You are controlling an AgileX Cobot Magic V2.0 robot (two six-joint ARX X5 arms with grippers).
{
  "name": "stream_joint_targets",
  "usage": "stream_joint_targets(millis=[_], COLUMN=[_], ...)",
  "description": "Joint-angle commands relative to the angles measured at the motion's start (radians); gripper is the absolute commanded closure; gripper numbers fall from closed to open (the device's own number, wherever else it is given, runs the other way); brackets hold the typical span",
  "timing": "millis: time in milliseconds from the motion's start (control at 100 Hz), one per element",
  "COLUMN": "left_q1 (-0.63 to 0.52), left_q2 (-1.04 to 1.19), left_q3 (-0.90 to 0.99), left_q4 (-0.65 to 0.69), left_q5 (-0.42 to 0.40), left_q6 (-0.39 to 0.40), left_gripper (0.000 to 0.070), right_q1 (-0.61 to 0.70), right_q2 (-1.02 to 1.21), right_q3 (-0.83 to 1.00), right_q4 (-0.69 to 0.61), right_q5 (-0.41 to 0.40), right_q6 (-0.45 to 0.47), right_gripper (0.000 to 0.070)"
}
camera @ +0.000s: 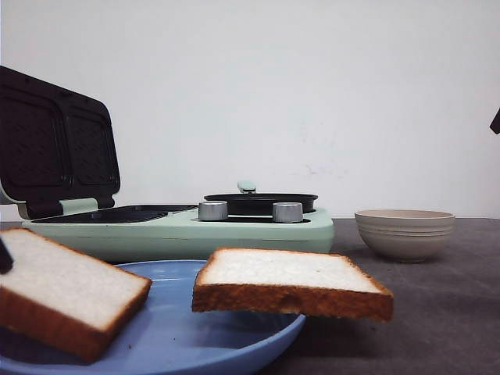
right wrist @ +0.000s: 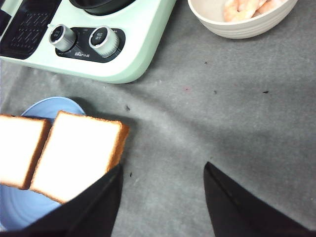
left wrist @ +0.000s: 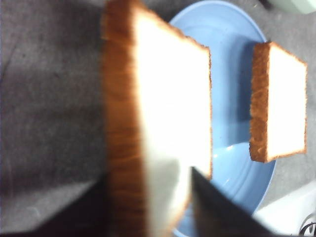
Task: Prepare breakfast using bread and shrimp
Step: 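Lower the left gripper onto the bread slice nearest it on the blue plate, then lift the bread slice with the left gripper toward the sandwich press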
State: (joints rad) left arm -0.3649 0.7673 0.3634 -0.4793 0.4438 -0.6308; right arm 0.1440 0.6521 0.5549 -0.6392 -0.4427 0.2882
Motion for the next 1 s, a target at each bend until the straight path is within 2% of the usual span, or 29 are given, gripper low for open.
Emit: stream_joint_targets(millis=[0, 240, 540, 800, 990], left_q1=[-0.005, -0.005, -0.005, -0.005, -0.005], left_q2=[0.009, 0.008, -0.055, -0.129, -0.131], left_q3=[0.000, 0.000, 0.000, 0.002, 0.003], left_q4=[0.008, 0.013, 0.108, 0.196, 0.309], left_q5=[-0.002, -0.002, -0.008, -0.062, -0.099], left_q6=[-0.005, 0.006, -0.003, -0.003, 0.018], left_gripper=[0.0700, 0.0700, 0.0700, 0.0698, 0.0697], right_q1=[0.003, 0.003, 0.003, 0.003, 0.003], right_q2=[0.006, 0.006, 0.006, 0.006, 0.006], right_q3=[0.016, 0.016, 0.016, 0.016, 0.016], right_q4=[0.006, 0.006, 0.006, 0.006, 0.006], right_q5=[-0.002, -0.002, -0.002, -0.001, -0.001], right_q6=[-0.012, -0.013, -0.012, -0.012, -0.012], right_gripper=[0.0380, 0.0380, 0.0381, 0.0381, 0.0381])
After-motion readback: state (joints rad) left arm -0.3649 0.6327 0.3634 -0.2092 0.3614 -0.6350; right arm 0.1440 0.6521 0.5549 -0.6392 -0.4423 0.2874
